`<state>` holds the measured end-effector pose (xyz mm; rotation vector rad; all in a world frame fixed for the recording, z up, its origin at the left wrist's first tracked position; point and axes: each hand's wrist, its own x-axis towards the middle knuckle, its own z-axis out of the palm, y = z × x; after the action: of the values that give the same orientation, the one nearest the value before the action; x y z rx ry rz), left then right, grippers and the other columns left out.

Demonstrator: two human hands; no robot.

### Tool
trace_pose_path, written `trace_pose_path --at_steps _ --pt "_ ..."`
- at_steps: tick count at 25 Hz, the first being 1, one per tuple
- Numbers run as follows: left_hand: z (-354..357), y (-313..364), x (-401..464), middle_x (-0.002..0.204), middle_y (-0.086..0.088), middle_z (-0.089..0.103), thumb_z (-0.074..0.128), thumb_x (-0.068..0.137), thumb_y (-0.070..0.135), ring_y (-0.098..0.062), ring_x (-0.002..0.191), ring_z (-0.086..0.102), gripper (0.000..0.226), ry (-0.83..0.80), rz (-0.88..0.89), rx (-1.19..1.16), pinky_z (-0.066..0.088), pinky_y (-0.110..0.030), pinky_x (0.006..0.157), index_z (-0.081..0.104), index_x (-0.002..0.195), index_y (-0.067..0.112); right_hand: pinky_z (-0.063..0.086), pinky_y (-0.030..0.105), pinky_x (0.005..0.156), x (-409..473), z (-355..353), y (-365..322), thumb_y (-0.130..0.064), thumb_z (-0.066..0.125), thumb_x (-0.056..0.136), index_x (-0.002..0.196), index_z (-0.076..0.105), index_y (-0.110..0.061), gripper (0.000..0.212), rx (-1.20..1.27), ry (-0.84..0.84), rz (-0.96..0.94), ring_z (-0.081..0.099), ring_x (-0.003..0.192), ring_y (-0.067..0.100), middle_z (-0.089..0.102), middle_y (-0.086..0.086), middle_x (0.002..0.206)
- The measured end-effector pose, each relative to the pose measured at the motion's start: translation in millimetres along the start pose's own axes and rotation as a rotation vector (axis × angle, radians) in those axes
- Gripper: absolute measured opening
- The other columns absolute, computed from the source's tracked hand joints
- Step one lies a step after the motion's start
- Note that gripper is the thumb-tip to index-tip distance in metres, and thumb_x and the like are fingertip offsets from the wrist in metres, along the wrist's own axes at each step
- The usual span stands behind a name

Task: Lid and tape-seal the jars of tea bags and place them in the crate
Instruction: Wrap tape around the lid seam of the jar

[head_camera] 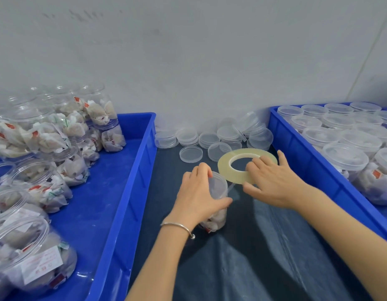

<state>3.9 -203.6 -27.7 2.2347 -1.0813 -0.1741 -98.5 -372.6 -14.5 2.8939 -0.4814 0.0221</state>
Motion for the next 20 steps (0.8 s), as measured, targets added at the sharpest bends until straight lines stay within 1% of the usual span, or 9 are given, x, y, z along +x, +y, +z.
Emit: trace_pose_path --at_steps 2,4,7,11,14,16,17,18,20 --pt "-13.9 -11.2 5.8 0.109 0.016 0.04 0.08 0.068 0.042 -0.011 0.111 0.037 0.068 -0.195 0.058 -0.064 0.038 -0.026 0.086 0.037 0.118 0.029 0.002 0.057 0.114 -9.1 -3.9 17.3 -0.063 0.007 0.086 0.097 0.043 -0.027 0.053 -0.049 -0.031 -0.122 0.038 0.102 0.004 0.042 -0.015 0.095" --pt "-22.2 -13.7 10.7 0.122 0.018 0.039 0.081 0.07 0.037 -0.005 0.118 0.033 0.074 -0.321 0.143 -0.051 0.03 -0.019 0.089 0.037 0.129 0.034 -0.009 0.051 0.114 -15.1 -8.6 29.4 -0.074 0.0 0.081 0.098 0.047 -0.036 0.063 -0.053 -0.031 -0.193 0.038 0.104 -0.006 0.047 -0.02 0.094" --pt "-26.6 -11.0 19.4 0.131 0.019 0.039 0.08 0.072 0.033 -0.002 0.12 0.03 0.074 -0.407 0.217 0.014 0.027 -0.019 0.093 0.038 0.133 0.033 -0.013 0.045 0.114 -21.4 -12.0 39.4 -0.078 0.001 0.08 0.091 0.053 -0.035 0.068 -0.059 0.01 -0.234 0.037 0.106 -0.008 0.052 -0.02 0.088" --pt "-39.2 -8.4 26.1 0.133 0.019 0.039 0.079 0.073 0.03 -0.002 0.119 0.031 0.073 -0.521 0.18 0.025 0.029 -0.019 0.09 0.037 0.132 0.036 -0.003 0.047 0.117 -29.1 -16.1 58.7 -0.067 0.007 0.083 0.084 0.047 -0.037 0.05 -0.02 0.039 -0.223 0.033 0.105 -0.011 0.048 -0.022 0.084" --pt "-43.7 -4.5 27.5 0.135 0.012 0.039 0.08 0.073 0.026 -0.008 0.123 0.034 0.075 -0.576 0.137 0.072 0.035 -0.025 0.093 0.035 0.132 0.039 0.002 0.047 0.116 -35.9 -14.8 72.2 -0.066 0.004 0.083 0.086 0.045 -0.038 0.05 -0.033 0.025 -0.169 0.033 0.107 -0.009 0.049 -0.023 0.088" --pt "-44.5 0.6 26.4 0.128 0.006 0.04 0.08 0.071 0.022 -0.013 0.118 0.038 0.077 -0.597 0.084 0.129 0.043 -0.032 0.093 0.034 0.129 0.043 0.012 0.045 0.113 -37.5 -10.0 71.1 -0.067 0.004 0.085 0.092 0.044 -0.036 0.051 -0.031 0.011 -0.127 0.035 0.109 -0.004 0.048 -0.023 0.095" --pt "-44.1 2.9 24.3 0.122 0.007 0.04 0.079 0.071 0.018 -0.014 0.111 0.038 0.076 -0.599 0.073 0.154 0.046 -0.033 0.087 0.034 0.128 0.043 0.018 0.042 0.108 -35.8 -6.7 67.0 -0.066 0.005 0.085 0.094 0.044 -0.034 0.051 -0.028 0.019 -0.104 0.036 0.109 -0.001 0.047 -0.022 0.098" --pt "-43.0 5.0 22.1 0.115 0.009 0.039 0.077 0.071 0.014 -0.013 0.105 0.035 0.076 -0.593 0.075 0.171 0.047 -0.03 0.078 0.034 0.126 0.043 0.025 0.038 0.102 -32.2 -3.1 61.5 -0.065 0.006 0.085 0.096 0.043 -0.032 0.05 -0.025 0.038 -0.085 0.037 0.107 0.002 0.045 -0.02 0.101" --pt "-40.1 8.2 17.4 0.104 0.015 0.037 0.073 0.072 0.005 -0.011 0.1 0.029 0.075 -0.562 0.104 0.177 0.041 -0.022 0.063 0.033 0.125 0.039 0.031 0.025 0.08 -21.1 4.5 48.3 -0.063 0.009 0.087 0.098 0.039 -0.028 0.048 -0.013 0.075 -0.058 0.038 0.098 0.007 0.041 -0.016 0.1"
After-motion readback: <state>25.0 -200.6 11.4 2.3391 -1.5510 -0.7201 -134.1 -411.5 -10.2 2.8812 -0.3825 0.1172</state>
